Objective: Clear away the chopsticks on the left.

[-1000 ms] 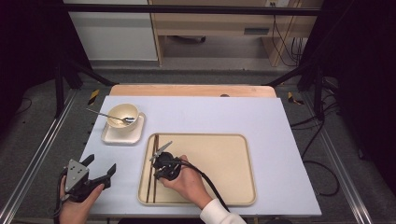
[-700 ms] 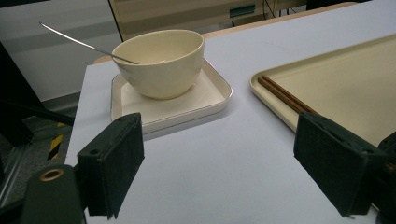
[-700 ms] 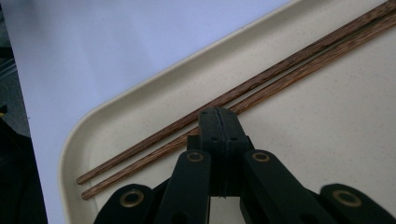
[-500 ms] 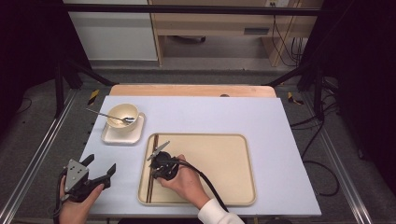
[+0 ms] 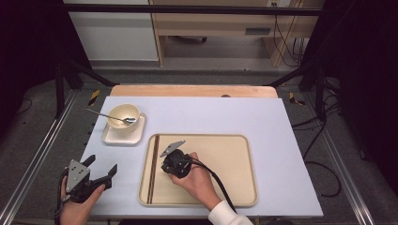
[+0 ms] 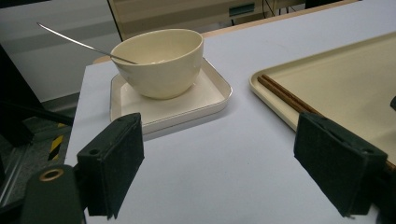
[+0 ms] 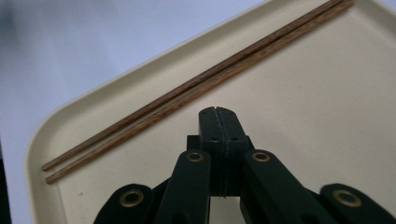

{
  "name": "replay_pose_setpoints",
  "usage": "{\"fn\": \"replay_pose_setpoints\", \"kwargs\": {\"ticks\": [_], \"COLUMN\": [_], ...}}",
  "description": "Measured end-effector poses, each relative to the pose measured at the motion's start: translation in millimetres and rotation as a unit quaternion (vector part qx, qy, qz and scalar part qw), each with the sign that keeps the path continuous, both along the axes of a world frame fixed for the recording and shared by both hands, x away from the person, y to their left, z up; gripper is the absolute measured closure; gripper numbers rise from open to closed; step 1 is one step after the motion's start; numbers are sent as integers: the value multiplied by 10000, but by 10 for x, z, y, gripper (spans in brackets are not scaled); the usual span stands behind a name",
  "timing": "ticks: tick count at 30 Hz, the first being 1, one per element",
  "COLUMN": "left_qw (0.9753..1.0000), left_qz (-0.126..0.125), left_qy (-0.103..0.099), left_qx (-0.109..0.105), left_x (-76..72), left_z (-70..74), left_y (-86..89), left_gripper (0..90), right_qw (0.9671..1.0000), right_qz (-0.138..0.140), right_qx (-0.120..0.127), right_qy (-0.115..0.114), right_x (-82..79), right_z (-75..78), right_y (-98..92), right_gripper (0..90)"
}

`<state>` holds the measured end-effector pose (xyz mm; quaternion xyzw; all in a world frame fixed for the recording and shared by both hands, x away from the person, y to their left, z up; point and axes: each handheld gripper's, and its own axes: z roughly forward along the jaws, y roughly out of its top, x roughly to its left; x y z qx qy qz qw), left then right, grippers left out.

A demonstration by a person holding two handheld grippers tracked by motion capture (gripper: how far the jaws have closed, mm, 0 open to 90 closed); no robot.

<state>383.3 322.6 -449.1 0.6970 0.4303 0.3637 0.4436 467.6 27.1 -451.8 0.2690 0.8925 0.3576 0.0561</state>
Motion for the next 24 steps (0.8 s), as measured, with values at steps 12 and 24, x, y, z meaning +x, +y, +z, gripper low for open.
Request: {"fn": "replay_pose_setpoints", "kwargs": {"ticks": [12,24], "left_qw": [10000,9997], "left_qz": [-54,-236], "left_qy": [38,-12], "left_qx": [66,-19], "left_x": [17,71], "left_z": [-20,-76], "left_y": [-30,-49], "left_gripper": [150,87], "right_qw": [9969,9812], "right_qz": [-179,-901], "right_qx": [284,407], "right_qy": [-718,-1656], "right_x": [-61,-242], "right_z": [66,166], "right_y": [-484,-1252], "right_gripper": [773,187]}}
